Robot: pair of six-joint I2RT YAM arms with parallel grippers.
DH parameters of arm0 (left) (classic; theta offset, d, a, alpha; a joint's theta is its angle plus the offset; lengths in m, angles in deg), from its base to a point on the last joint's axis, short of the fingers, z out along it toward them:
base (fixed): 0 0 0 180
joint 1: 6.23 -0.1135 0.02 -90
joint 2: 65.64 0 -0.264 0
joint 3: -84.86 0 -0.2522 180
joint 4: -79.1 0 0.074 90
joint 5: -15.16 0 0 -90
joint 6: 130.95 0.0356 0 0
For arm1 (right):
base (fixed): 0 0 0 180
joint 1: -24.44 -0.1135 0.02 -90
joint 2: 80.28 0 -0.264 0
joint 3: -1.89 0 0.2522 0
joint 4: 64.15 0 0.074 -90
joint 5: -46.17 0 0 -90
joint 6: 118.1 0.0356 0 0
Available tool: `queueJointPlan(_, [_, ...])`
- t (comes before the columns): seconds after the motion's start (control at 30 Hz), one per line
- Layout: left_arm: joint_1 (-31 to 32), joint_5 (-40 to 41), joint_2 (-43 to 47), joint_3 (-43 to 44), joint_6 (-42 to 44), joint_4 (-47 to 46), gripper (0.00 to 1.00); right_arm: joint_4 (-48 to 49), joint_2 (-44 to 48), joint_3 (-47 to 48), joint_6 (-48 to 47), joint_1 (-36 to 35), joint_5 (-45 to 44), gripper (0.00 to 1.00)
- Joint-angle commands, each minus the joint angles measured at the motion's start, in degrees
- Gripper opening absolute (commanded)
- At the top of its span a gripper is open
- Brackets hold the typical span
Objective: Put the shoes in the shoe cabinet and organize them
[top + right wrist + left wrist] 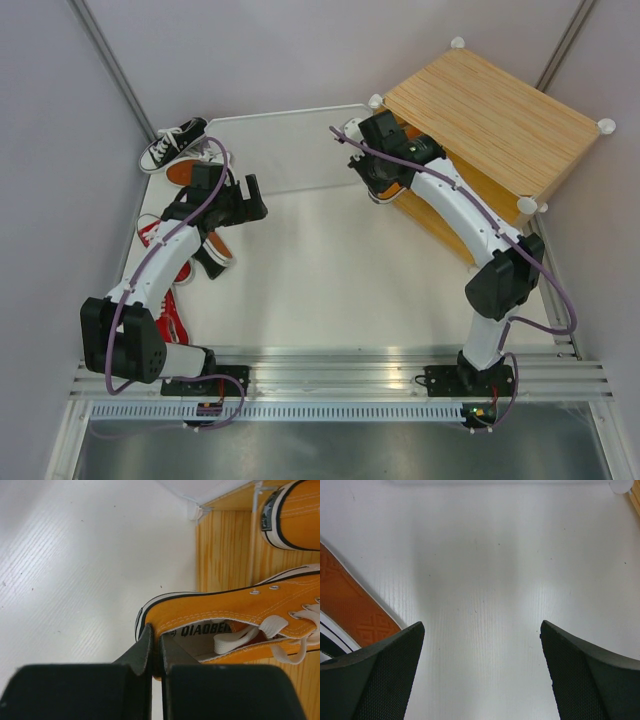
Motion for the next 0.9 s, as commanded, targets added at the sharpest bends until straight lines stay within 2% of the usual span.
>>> queueJointPlan(0.0, [-0.44,-1.63,1.16,0.06,-1.74,-1.40,0.99,1.21,0.40,3.50,-4.91,1.48,-0.14,0.01])
queueJointPlan(0.27, [-0.79,-1.81,1.25,-0.03,-2.00,-1.49,0.99,3.40,-1.27,3.67,-8.51,7.28,0.74,0.01])
queueJointPlan(0.53, [-0.79,-1.99,0.72,-0.03,-2.18,-1.41,0.99,5.60,-4.43,5.25,-12.47,9.39,-1.28,0.01])
queueJointPlan(0.87, [-0.87,-2.25,0.28,-0.12,-2.27,-1.40,0.99,11.14,-7.69,5.86,-14.06,9.84,-9.80,0.04])
